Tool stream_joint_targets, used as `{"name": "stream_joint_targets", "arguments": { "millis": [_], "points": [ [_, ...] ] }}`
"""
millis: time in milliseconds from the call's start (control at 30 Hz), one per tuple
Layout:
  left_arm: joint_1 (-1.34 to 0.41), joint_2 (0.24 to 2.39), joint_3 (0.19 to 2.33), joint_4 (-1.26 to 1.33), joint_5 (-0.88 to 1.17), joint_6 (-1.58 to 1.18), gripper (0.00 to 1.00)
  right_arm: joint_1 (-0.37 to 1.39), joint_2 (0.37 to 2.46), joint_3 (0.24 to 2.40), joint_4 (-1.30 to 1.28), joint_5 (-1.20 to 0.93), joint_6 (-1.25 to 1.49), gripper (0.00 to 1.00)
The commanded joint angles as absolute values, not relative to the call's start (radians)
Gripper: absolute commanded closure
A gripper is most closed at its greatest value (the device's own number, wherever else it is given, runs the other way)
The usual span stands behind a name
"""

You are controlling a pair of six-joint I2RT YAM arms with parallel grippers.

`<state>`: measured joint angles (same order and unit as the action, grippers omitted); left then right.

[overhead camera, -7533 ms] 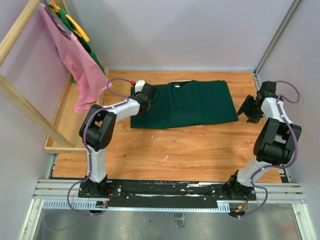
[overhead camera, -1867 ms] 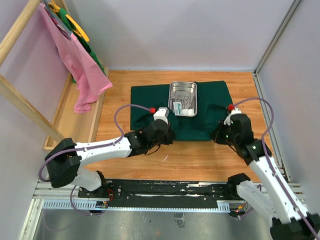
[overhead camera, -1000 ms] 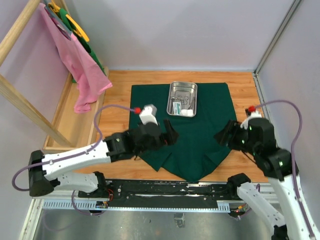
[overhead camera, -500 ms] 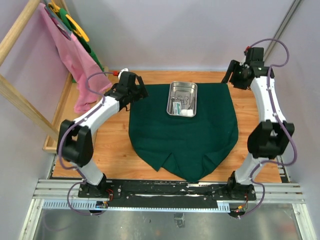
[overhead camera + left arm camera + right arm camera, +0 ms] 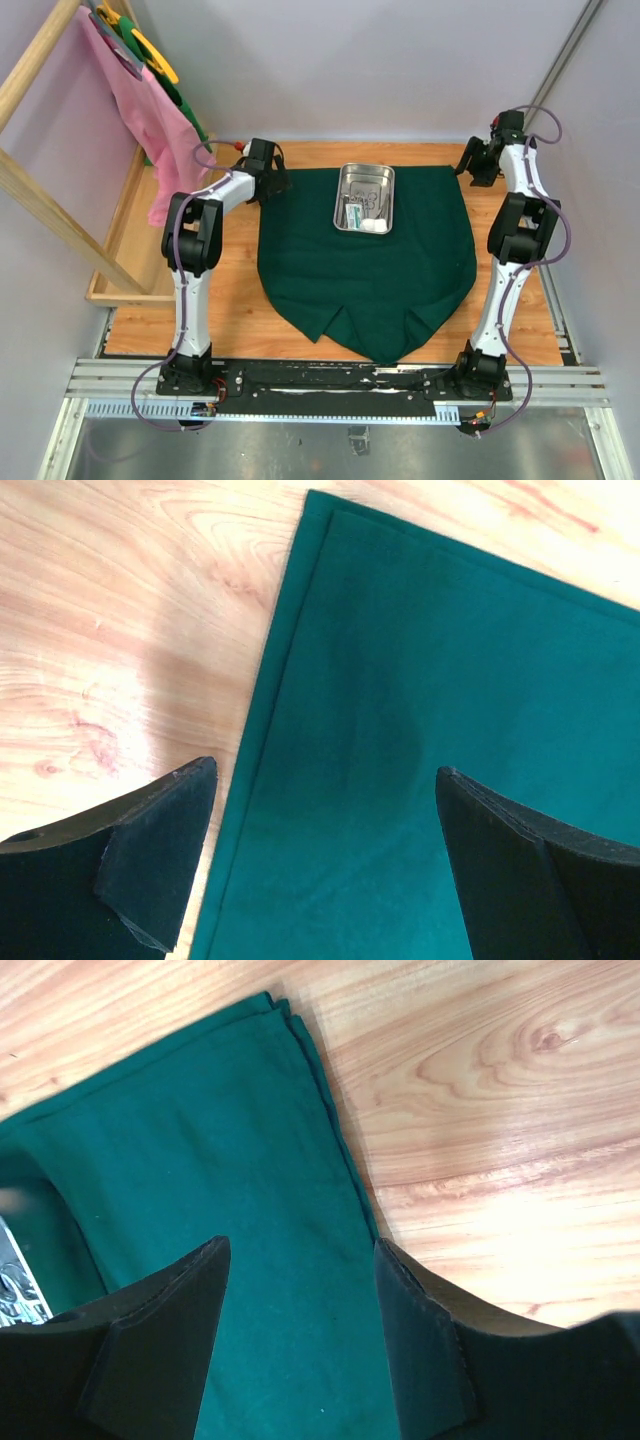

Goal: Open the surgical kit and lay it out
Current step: Smooth out the surgical kit at the center of the board.

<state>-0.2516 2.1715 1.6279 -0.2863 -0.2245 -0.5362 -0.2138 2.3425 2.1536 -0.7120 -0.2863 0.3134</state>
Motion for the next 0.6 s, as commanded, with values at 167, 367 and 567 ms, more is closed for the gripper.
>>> {"name": "stream_joint_targets", "arguments": {
  "millis": [167, 367, 567],
  "points": [
    [-0.244, 2.264, 1.712, -0.309, -0.303, -0.466, 0.05, -0.189, 2.417, 2.196, -0.711, -0.238, 0.271, 0.39],
    [-0.242, 2.284, 1.700, -0.311, -0.322, -0.459, 0.07, -0.180, 2.442, 2.158, -0.687, -0.212, 0.273, 0.40],
    [-0.241, 2.298, 1.695, -0.309, -0.333, -0.454, 0.37, -0.161, 2.464, 2.148, -0.685, -0.191, 0.266, 0.43]
  ]
}}
